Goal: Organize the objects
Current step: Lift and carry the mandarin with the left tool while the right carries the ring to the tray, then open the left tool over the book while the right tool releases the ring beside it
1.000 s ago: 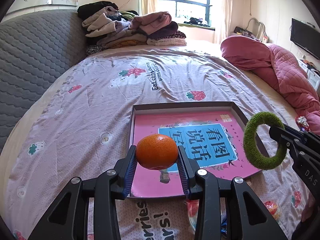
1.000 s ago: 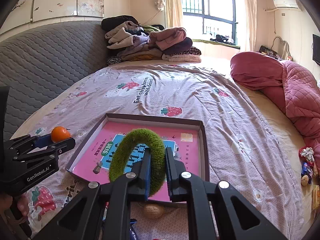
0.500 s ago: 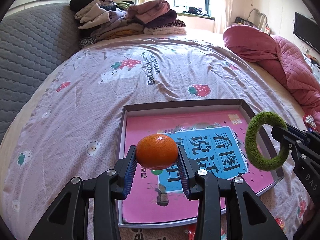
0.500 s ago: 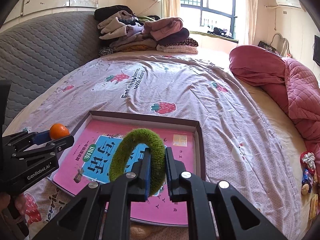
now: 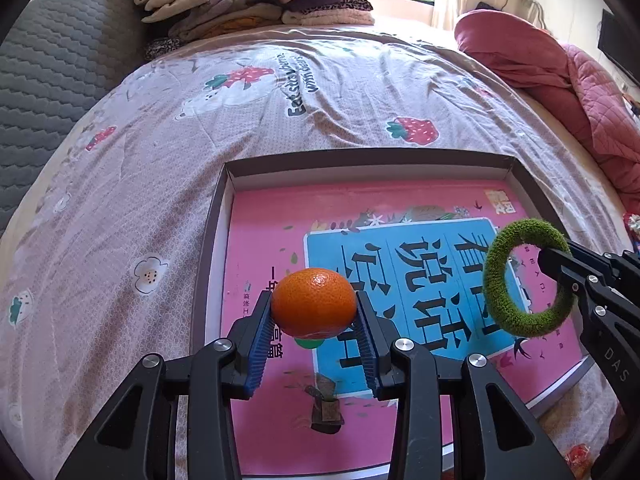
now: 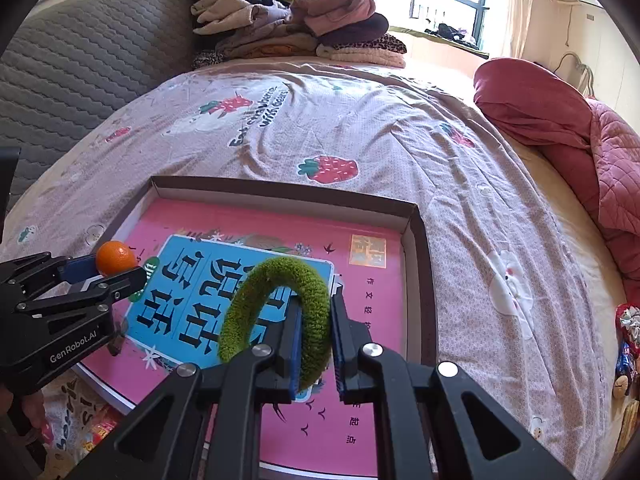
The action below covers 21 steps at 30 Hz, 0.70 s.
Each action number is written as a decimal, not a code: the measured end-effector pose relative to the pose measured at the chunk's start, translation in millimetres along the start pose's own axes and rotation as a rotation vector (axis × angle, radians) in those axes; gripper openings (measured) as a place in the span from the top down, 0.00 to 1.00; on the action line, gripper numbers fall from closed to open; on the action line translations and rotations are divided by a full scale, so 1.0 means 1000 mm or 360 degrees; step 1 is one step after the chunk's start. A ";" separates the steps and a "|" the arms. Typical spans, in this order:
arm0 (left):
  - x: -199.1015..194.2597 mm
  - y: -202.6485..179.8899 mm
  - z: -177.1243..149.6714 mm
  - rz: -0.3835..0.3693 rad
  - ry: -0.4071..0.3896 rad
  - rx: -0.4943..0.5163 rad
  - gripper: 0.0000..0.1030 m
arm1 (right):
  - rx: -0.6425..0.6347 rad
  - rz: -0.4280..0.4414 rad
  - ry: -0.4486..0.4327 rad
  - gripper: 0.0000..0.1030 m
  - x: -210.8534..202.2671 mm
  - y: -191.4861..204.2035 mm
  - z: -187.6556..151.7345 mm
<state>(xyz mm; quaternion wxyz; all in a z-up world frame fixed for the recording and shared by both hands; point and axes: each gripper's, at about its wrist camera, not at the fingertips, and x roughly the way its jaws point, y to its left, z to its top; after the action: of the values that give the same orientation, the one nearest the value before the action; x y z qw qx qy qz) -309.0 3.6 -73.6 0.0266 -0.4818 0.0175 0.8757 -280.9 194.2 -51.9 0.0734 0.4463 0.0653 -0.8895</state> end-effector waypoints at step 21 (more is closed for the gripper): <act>0.017 -0.003 -0.002 0.0015 0.0107 0.0049 0.60 | 0.0032 -0.0047 0.0255 0.86 0.030 -0.007 -0.005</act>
<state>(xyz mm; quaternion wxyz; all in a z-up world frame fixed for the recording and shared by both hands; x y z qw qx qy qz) -316.4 6.7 -88.4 0.0294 -0.5103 0.0339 0.8588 -296.0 200.1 -78.2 0.0503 0.5157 0.0687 -0.8525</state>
